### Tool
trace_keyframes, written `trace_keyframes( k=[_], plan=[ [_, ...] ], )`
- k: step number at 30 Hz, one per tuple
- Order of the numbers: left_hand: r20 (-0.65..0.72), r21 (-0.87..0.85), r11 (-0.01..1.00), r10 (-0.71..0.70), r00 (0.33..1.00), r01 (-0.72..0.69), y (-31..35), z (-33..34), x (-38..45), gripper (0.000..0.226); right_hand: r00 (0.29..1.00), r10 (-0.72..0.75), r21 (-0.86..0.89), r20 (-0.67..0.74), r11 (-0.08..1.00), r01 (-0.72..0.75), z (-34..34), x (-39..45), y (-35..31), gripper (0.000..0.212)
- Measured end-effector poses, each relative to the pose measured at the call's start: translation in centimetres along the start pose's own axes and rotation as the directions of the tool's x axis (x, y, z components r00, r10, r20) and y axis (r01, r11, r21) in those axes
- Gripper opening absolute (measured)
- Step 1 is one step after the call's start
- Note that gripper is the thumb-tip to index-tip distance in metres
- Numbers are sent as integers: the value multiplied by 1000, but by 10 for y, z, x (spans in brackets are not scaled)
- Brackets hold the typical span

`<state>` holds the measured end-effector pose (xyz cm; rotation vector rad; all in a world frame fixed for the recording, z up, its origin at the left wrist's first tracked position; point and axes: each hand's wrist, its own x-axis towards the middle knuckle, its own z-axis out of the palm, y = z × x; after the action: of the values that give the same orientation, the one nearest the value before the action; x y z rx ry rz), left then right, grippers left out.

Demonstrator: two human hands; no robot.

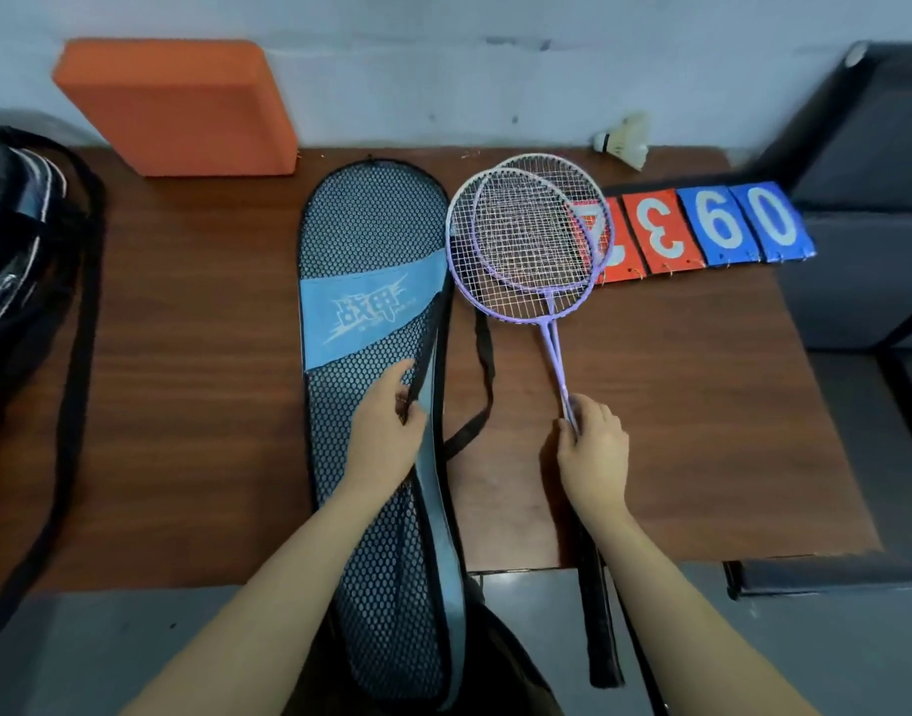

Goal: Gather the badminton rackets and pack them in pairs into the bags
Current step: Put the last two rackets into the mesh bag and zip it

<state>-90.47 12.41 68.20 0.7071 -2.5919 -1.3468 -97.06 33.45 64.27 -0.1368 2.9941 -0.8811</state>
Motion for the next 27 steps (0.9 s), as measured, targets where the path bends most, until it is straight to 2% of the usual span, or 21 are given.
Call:
trace_keyframes(
  k=[2,5,7,9,13,18,20,23,27],
  plan=[
    [1,38,999,13,1000,-13,-1,-8,1,43,1000,7,11,-5,1000,-7,0,1,0,30],
    [91,183,983,-4,996,-13,-7,-12,10,41,1000,-17,69,3,997,17,-3,-1,-6,30],
    [148,273,962,-20,989,-21,-8,-10,18,42,999,-52,144,11,988,50,-6,-2,-14,34],
    [142,290,956,7,990,-49,-9,-6,25,45,995,-104,168,-13,980,104,-10,-2,-21,34],
    [58,120,993,-22,998,15,0,-3,32,45,989,-122,200,-83,970,137,-18,-1,-28,32],
    [-11,-136,980,-151,988,148,23,-13,41,40,992,-12,261,-128,964,45,-31,2,-26,34],
    [-34,-231,961,-164,986,152,35,-20,42,39,994,7,254,-113,967,22,-35,1,-22,34],
    [-67,-273,954,-144,987,120,47,-25,41,38,997,10,263,-81,965,12,-34,-3,-19,34],
    [-60,-209,972,-118,991,103,57,-21,34,36,996,2,299,-92,954,25,-29,1,-27,35]
  ],
)
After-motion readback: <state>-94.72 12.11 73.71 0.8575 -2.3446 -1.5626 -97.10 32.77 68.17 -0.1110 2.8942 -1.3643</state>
